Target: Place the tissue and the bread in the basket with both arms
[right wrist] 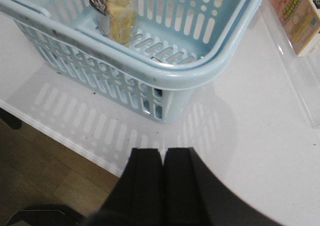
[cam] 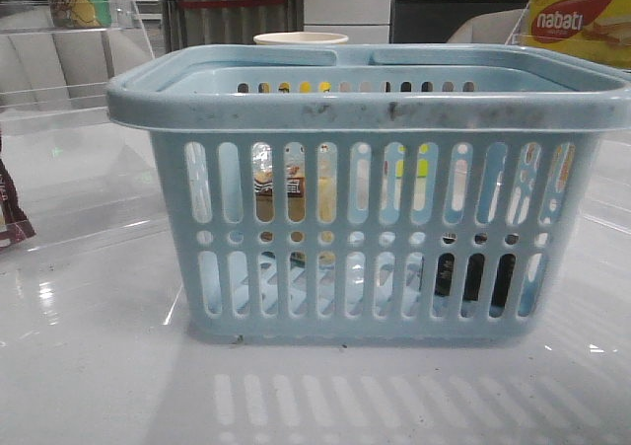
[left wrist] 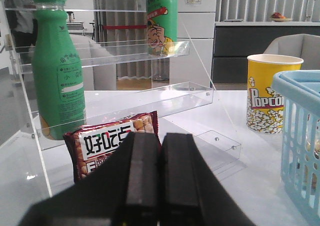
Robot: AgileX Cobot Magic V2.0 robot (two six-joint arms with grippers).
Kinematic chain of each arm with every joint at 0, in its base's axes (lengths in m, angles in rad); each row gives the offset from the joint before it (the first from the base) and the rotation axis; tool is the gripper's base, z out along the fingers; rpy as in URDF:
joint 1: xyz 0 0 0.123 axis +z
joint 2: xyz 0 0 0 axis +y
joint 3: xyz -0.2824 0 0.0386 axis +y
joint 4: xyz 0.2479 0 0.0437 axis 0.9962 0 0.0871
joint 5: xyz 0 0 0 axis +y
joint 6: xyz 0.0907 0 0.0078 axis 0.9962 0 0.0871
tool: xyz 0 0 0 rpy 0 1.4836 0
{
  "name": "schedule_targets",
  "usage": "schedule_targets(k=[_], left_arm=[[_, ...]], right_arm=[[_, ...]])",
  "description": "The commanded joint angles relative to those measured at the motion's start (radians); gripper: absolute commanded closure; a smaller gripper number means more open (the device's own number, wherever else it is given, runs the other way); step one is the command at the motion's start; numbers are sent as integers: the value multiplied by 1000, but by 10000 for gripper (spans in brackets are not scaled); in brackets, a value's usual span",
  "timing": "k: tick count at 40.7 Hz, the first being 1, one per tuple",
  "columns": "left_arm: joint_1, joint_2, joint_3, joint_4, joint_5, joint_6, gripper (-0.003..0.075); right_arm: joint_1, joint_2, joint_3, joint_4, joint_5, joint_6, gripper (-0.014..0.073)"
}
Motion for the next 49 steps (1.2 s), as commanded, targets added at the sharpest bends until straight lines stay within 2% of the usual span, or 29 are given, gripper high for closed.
schedule_targets(k=[1,7,19,27,34,49], left_arm=[[-8,-18,4,-3,-91,-1,627],[-8,-18,4,-3,-91,-1,627],[-8,-18,4,-3,-91,-1,627],[-8,-18,4,-3,-91,-1,627],[-8,-18,4,-3,-91,-1,627],[-8,-16,4,-3,-91,-1,627]], right_arm=[[-46,-48,36,-8,-66,-1,566],[-147,-184,171,-4,-144,-1,566],[-334,-468,437,3,-544,-1,566],[-401,-557,609,3,-689,-1,566],[-433,-563,722,8,-896,-1,566],[-433,-563,717,14,-934,-1,566]])
